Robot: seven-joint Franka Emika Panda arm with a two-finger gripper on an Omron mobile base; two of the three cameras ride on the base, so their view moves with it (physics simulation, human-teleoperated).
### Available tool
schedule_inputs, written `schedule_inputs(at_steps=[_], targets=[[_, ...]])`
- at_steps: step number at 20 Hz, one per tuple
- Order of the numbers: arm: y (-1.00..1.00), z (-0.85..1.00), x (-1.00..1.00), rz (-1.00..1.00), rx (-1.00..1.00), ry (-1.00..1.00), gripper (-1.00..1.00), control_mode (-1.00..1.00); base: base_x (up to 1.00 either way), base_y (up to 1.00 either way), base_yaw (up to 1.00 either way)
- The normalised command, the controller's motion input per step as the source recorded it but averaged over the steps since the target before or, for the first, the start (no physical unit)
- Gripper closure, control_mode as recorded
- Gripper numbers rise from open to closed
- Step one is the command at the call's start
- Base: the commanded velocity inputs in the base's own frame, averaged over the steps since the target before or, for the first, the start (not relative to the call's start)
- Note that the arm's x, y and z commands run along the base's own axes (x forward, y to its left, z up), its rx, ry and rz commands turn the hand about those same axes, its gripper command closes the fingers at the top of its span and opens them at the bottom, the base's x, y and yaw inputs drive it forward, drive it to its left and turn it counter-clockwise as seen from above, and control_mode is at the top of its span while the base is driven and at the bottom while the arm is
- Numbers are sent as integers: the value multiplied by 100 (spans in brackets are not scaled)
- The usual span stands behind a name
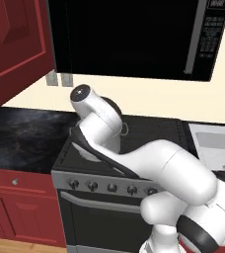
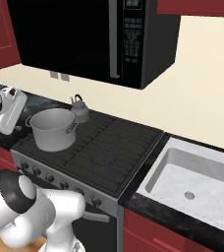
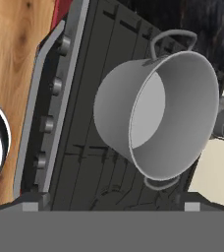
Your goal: Pick the kettle from the cabinet and place it on a stove burner. Then pick the pot from the counter and place it on another stove burner. Finally, turn both burners on.
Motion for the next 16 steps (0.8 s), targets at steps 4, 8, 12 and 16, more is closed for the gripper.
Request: schedule_inputs(at_steps=[4,8,12,16], targets=[[-3,0,-31,0,-1,-3,-100,-100,0,0,0],[-6,-10,-40,1,0,-10,-100,-100,0,0,0],[0,-10,-54,0,0,-15,-100,-100,0,0,0],[0,-11,-48,0,-2,-13,-100,-100,0,0,0]])
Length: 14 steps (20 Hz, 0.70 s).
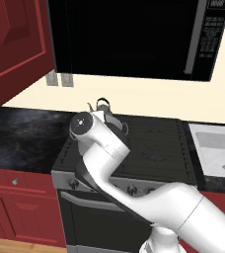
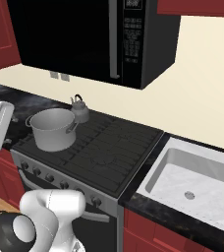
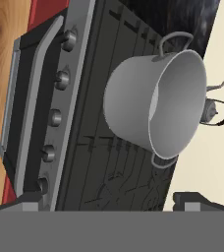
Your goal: Pick the kettle from the cabinet and place it on a stove burner. Then pick the pot from the counter and place it on another stove burner. Finally, turn both burners on.
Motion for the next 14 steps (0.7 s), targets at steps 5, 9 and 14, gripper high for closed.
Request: schedule_inputs(at_steps=[5,9,14], targets=[[0,-11,-37,0,-2,-10,-100,-100,0,0,0],[0,-5,-32,0,-1,-7,-100,-100,0,0,0],[5,0,-22,0,-2,-1,-100,-100,0,0,0]])
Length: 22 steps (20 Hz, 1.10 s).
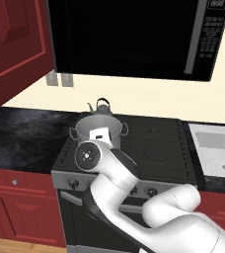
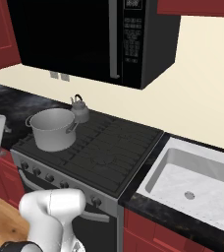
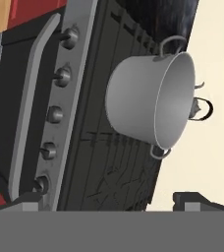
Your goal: Pick the kettle from the cabinet and place it on a stove burner. Then pick the pot from the counter and place it on another stove burner. Finally, turn both burners on.
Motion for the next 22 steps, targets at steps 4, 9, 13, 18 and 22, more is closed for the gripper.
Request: schedule_inputs(at_steps=[4,9,13,18,22], targets=[[9,0,-17,0,-4,0,-100,-100,0,0,0],[11,-3,-16,0,-4,0,-100,-100,0,0,0],[17,-9,-9,0,-5,0,-100,-100,0,0,0],[20,-14,-1,0,-6,0,-100,-100,0,0,0],[20,-24,0,0,-7,1,-100,-100,0,0,0]])
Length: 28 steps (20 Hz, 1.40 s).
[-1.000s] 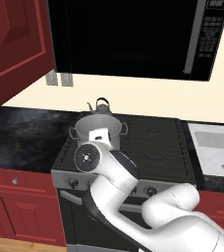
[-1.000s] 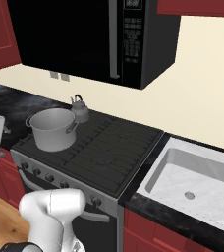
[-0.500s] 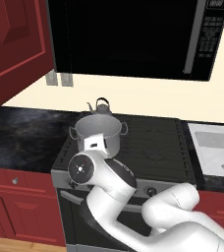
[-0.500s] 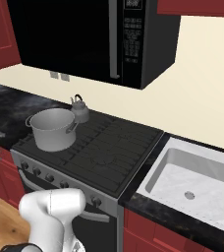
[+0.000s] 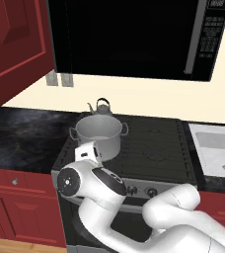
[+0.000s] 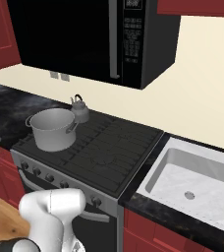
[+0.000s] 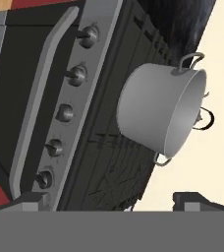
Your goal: Pick the kettle from the cabinet and place it on a stove burner. Then pick the pot from the counter and place it on another stove burner. Finally, turn both burners on.
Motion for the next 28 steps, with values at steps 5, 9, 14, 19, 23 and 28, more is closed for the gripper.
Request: schedule_inputs(at_steps=[5,9,14,19,23,28], targets=[[20,-29,0,0,-9,3,-100,-100,0,0,0],[11,-33,0,0,-9,3,-100,-100,0,0,0],[8,-32,0,0,-10,3,-100,-100,0,0,0],[11,-11,0,0,-12,4,-100,-100,0,0,0],[9,0,0,0,-18,6,-100,-100,0,0,0],[3,0,0,0,-18,7,-100,-100,0,0,0]])
